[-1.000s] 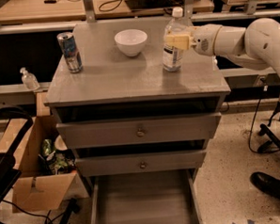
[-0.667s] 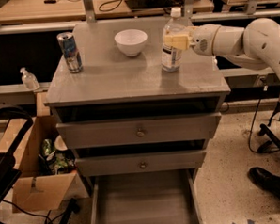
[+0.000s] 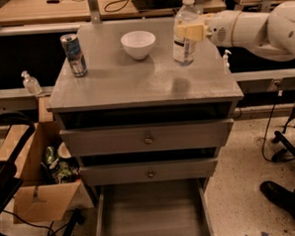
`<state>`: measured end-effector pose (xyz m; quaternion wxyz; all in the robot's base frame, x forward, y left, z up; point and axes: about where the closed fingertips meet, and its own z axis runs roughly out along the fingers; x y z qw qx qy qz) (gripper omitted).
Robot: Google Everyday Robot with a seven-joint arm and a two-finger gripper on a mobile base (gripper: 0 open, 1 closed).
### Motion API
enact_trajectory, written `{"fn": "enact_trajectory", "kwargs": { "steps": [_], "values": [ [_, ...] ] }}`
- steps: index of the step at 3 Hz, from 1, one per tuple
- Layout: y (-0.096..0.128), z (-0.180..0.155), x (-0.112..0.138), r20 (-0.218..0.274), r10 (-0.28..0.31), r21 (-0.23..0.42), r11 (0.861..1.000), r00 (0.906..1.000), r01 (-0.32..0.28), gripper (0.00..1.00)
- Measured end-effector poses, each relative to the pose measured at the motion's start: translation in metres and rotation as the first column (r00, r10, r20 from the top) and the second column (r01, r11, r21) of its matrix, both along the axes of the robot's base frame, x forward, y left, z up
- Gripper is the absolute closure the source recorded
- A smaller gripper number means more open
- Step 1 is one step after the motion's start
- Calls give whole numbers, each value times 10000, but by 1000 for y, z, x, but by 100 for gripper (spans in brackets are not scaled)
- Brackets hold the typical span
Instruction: Place blue plastic bottle into bottom drawer
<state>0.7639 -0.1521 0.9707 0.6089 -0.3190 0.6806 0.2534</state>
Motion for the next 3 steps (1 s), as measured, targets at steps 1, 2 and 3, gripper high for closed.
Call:
{"fn": "enact_trajectory", "kwargs": {
  "steps": [1,2,3],
  "values": [
    [-3,26,-22,389,130,-82,9999,9992,-127,100],
    [-10,46,-62,992,87,-98,9999,9950,-78,100],
    [-11,25,-110,1193,397,-17,9992,9921,-398,100]
  ]
}}
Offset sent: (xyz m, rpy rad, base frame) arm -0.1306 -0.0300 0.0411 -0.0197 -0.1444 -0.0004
